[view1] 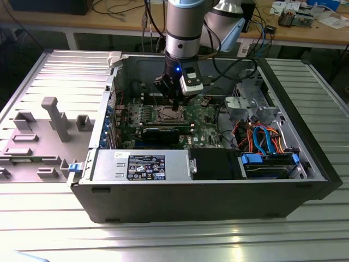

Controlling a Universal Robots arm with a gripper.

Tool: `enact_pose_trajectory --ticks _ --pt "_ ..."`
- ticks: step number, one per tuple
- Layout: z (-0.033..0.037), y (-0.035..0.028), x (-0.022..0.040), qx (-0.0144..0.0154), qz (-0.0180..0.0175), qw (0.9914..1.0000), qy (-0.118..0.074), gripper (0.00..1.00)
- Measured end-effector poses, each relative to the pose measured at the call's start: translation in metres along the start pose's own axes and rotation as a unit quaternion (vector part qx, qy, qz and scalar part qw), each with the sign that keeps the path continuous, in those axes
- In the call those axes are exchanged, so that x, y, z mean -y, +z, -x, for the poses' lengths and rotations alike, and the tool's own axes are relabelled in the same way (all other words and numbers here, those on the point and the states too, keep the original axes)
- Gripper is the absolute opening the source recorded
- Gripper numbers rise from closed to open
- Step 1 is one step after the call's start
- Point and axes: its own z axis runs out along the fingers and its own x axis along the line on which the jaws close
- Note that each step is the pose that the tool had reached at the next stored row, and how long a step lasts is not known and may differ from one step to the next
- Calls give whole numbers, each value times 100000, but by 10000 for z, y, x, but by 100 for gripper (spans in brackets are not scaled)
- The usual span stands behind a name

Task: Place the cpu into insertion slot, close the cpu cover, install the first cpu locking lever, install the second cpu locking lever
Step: 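Install the first cpu locking lever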

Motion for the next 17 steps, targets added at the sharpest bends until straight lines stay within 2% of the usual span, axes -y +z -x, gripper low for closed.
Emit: enact_pose_trajectory --ticks 2,6,8,11,17 --pt "0 0 1 48 -230 99999 -493 11" --pt "0 0 1 60 -321 99939 -3482 11" --pt "0 1 0 55 -320 99870 -5091 11" --pt "0 1 0 46 -327 99706 -7660 11" --pt "0 1 0 34 -331 99438 -10585 11"
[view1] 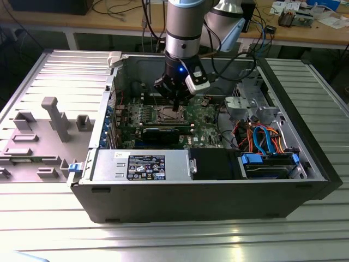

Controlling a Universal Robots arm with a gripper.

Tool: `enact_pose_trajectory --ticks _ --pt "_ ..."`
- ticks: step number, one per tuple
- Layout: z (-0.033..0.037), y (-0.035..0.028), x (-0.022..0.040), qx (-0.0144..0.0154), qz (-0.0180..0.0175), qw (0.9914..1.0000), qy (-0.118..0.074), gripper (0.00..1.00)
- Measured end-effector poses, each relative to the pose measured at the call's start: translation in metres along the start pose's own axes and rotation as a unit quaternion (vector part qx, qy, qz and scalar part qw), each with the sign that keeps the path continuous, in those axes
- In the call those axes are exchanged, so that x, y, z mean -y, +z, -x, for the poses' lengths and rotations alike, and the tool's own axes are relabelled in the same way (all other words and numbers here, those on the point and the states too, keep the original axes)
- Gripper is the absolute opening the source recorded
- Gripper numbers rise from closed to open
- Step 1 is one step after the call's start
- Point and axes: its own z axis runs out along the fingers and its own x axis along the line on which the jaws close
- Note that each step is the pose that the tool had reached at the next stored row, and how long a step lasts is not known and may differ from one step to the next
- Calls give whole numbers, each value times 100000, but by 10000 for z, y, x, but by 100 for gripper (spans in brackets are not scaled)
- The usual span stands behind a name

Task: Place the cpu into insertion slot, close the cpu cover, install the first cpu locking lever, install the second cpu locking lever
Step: 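Install the first cpu locking lever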

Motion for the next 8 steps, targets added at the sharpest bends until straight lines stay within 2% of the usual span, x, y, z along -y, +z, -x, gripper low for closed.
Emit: enact_pose_trajectory --ticks 8 --pt "0 0 0 -5 -8 99937 -3558 11"
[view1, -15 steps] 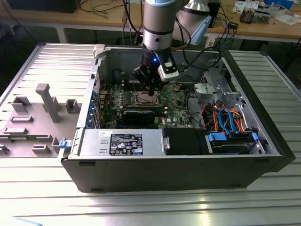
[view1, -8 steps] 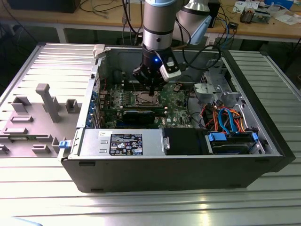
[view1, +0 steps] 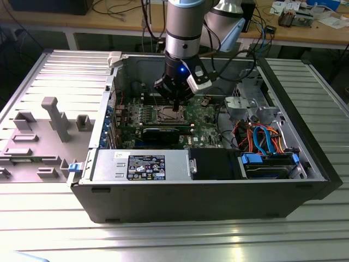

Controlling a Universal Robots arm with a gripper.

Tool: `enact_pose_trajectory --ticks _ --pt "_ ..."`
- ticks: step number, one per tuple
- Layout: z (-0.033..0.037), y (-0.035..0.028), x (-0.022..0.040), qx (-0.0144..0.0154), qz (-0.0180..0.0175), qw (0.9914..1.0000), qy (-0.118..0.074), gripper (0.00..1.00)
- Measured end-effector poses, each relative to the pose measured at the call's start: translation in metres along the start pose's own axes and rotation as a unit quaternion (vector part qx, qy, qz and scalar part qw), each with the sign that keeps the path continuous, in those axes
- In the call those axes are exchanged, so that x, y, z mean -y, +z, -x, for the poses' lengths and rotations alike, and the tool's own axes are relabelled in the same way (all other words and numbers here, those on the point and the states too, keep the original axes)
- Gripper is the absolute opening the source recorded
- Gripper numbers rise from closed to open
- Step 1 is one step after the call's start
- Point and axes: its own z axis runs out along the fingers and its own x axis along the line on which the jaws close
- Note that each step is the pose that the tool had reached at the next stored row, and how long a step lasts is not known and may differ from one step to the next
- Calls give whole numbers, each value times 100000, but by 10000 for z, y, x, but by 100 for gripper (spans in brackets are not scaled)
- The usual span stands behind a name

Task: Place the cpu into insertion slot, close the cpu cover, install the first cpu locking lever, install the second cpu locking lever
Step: 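Install the first cpu locking lever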

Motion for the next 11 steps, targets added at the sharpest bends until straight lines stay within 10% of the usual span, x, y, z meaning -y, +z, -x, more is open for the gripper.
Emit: enact_pose_trajectory --ticks 11 --pt "-19 -4 -1 35 -8 99974 -2266 11"
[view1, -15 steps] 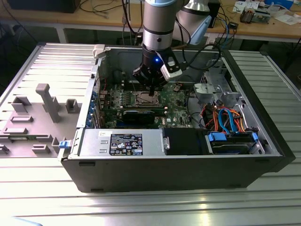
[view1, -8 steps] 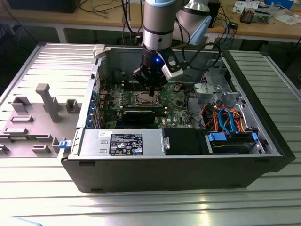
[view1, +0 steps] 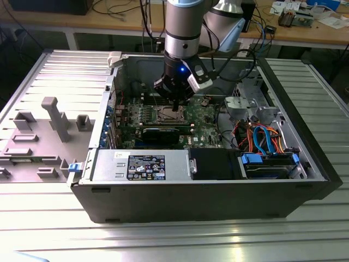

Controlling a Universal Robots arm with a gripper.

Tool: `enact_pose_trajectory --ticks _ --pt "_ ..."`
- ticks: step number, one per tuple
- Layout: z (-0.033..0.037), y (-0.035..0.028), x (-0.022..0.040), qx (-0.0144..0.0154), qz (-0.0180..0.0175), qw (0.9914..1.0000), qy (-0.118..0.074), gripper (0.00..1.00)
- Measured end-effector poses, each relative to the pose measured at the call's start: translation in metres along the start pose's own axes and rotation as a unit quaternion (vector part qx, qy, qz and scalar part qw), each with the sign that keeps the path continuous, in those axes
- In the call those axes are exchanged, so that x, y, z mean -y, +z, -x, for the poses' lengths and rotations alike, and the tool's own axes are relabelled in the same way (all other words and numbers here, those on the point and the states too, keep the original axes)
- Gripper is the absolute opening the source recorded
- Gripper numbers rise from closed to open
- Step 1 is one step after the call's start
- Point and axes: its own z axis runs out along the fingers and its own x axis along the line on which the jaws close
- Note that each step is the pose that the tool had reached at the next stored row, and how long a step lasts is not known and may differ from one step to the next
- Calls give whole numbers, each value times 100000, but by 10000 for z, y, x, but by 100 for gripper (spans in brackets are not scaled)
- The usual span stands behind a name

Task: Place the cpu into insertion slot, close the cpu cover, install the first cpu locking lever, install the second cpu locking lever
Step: 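Install the first cpu locking lever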

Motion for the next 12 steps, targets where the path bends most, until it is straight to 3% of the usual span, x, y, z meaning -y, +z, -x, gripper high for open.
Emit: enact_pose_trajectory --ticks 4,12 --pt "-43 -44 -4 275 -17 100000 1 11" --pt "-91 -55 -8 466 -37 99999 -2 11"
